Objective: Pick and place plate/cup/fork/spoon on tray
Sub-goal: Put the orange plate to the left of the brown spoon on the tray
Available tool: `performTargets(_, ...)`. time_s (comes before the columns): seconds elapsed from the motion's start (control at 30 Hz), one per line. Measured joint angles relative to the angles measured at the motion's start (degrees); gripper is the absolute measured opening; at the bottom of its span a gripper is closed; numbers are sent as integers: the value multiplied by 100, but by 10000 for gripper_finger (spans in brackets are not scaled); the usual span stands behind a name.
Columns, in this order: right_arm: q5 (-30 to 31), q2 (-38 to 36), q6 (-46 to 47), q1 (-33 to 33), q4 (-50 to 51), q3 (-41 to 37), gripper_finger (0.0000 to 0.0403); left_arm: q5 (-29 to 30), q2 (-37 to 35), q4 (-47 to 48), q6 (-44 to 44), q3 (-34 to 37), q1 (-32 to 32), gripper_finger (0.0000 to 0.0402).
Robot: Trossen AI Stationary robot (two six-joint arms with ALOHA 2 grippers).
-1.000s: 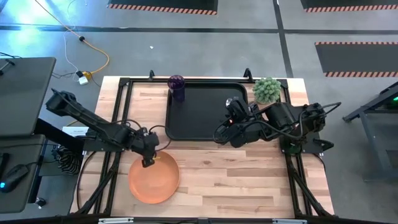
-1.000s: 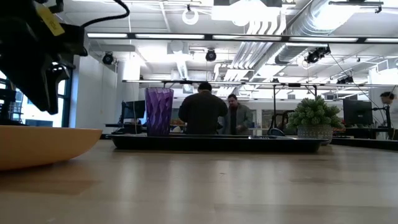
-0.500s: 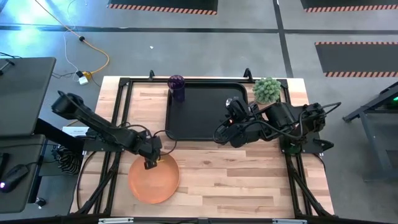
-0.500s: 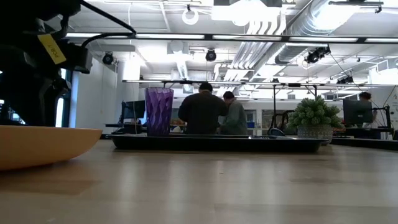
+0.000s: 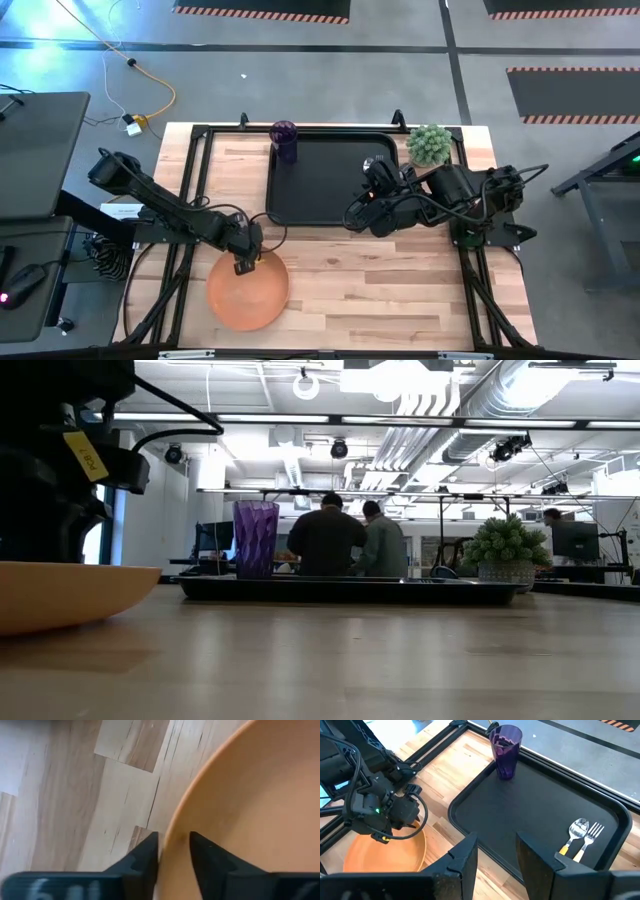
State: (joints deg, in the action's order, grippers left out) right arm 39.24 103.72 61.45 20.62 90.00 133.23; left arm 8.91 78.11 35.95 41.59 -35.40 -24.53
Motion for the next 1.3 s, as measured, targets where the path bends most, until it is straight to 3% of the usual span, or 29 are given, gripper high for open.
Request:
performTargets(0.17, 0, 0, 9, 0, -2, 0, 124, -45, -7, -61, 283, -15, -2, 21)
performTargets(0.23, 0, 0, 15, 0, -2, 0, 124, -47, -11, -129, 447, -29, 0, 10)
performTargets(0.8, -1, 0, -2, 0, 1, 0, 124, -288, -359, -706, 2222, -138, 226, 2)
performTargets(1.0, 0, 2, -2, 0, 0, 0, 124, 44, -424, -740, 2523, -468, 715, 1)
performTargets(1.3, 0, 2, -185, 0, 0, 0, 124, 313, -424, -1193, 2273, -713, 1880, 1)
